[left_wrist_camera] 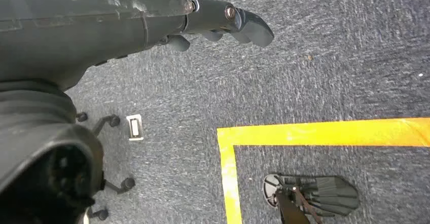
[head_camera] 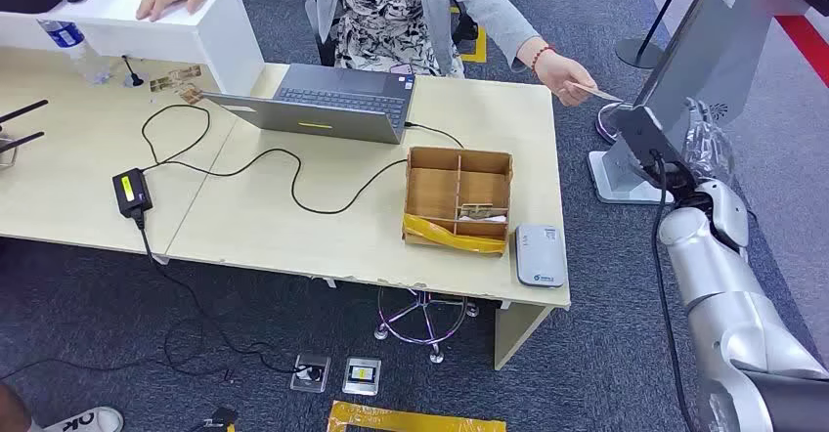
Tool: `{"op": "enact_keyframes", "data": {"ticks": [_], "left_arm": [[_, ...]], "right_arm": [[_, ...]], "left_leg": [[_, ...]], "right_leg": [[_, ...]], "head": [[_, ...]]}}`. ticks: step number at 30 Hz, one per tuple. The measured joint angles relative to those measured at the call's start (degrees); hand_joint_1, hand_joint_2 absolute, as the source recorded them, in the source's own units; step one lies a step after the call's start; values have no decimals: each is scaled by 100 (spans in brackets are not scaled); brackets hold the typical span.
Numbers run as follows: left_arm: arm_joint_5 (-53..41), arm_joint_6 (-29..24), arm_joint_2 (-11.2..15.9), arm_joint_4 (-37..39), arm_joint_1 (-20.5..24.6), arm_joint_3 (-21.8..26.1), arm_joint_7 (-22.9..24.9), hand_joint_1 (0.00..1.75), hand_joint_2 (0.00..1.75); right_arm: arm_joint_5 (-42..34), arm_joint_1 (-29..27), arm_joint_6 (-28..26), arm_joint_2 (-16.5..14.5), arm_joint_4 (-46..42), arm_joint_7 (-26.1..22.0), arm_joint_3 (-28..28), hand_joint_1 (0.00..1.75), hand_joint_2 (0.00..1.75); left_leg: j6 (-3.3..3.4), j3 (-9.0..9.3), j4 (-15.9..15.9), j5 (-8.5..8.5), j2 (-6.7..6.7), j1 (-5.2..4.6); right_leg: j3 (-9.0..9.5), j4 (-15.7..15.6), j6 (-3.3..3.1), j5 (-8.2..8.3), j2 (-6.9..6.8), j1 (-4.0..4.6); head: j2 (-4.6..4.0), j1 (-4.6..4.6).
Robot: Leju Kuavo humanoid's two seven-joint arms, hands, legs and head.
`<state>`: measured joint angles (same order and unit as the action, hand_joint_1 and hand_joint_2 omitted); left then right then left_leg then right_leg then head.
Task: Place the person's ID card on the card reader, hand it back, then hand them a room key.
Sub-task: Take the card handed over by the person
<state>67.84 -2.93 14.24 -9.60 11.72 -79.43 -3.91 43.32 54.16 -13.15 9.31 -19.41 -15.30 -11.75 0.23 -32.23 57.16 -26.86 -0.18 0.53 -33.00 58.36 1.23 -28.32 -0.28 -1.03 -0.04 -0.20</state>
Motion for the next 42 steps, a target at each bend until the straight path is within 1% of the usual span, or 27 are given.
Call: {"op": "enact_keyframes", "data": {"ticks": [2,9,16,20,33,42], "left_arm": [[-3,3,6,1,3,0,4,0,0],[-13,48,59,2,56,-2,27,0,0],[-30,61,64,2,65,-3,67,0,0],[-65,57,64,2,65,-23,82,0,0],[-85,94,84,2,75,-138,92,0,0],[246,66,90,4,88,-142,92,0,0]], "right_arm": [[-16,-1,-8,-44,0,27,-49,0,175],[-100,-2,-35,-351,0,124,-318,0,175],[-472,11,179,-569,0,264,-395,0,175],[-548,11,181,-613,0,253,-399,174,175],[-804,17,197,-591,0,198,-399,175,175],[-793,24,176,-538,0,228,-399,175,175]], "left_leg": [[0,0,0,0,0,0],[-1,-1,0,0,1,-1],[-1,-1,0,0,1,-1],[-1,-1,0,0,1,-1],[-1,-1,1,0,1,-2],[-2,-3,1,-1,2,-2]], "right_leg": [[0,0,0,0,0,0],[0,0,0,0,2,-1],[-1,0,-1,0,1,-1],[-1,0,-1,0,2,-1],[-6,-1,-1,0,3,-1],[-9,-1,-1,0,5,-1]], "head": [[0,0],[0,0],[0,-1],[0,-1],[0,0],[0,0]]}}
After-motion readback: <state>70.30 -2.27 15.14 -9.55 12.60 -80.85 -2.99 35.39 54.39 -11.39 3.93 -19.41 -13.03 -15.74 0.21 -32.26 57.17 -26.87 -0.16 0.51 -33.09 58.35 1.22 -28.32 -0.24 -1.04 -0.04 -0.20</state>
